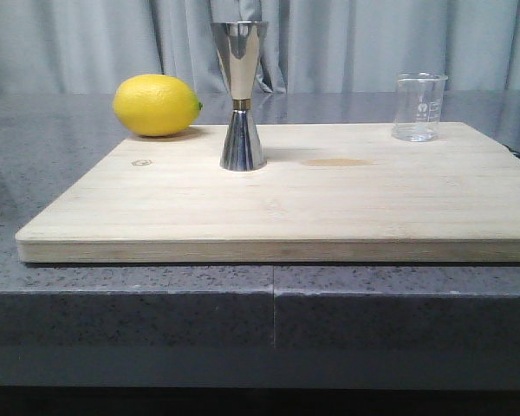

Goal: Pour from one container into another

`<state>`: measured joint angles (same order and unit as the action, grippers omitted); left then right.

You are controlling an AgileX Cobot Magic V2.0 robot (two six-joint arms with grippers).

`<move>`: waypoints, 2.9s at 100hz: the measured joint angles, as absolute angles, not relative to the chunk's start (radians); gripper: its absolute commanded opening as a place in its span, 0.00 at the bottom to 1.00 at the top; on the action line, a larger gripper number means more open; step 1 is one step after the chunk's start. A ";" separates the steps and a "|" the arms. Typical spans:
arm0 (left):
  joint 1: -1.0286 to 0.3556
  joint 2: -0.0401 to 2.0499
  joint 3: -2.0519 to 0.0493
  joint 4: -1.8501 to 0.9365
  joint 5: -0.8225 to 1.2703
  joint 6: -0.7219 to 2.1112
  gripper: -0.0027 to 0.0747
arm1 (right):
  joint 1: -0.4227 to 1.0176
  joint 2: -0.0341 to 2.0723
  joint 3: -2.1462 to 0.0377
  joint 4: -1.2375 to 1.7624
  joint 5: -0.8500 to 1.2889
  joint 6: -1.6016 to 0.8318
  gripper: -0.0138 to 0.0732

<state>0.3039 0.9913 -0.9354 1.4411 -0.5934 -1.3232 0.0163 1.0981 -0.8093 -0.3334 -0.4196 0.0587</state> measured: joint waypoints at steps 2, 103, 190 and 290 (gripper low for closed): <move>0.305 0.980 -0.935 1.439 -0.584 -1.323 0.55 | 0.016 1.086 -0.809 -0.327 -0.416 0.047 0.77; 0.148 0.382 -0.378 1.432 -0.462 -1.351 0.54 | 0.016 0.380 -0.720 -0.275 0.474 -0.037 0.77; 0.141 0.262 -0.169 1.432 -0.462 -1.418 0.37 | 0.016 -0.011 -0.255 -0.108 0.397 -0.037 0.61; 0.141 0.262 -0.169 1.432 -0.465 -1.418 0.01 | 0.016 -0.011 -0.255 -0.082 0.387 -0.037 0.08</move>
<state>0.1410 0.2616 -0.1694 1.4316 -0.4649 -1.4181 0.0163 -0.0109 -0.2553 -0.0818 0.3869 -0.0368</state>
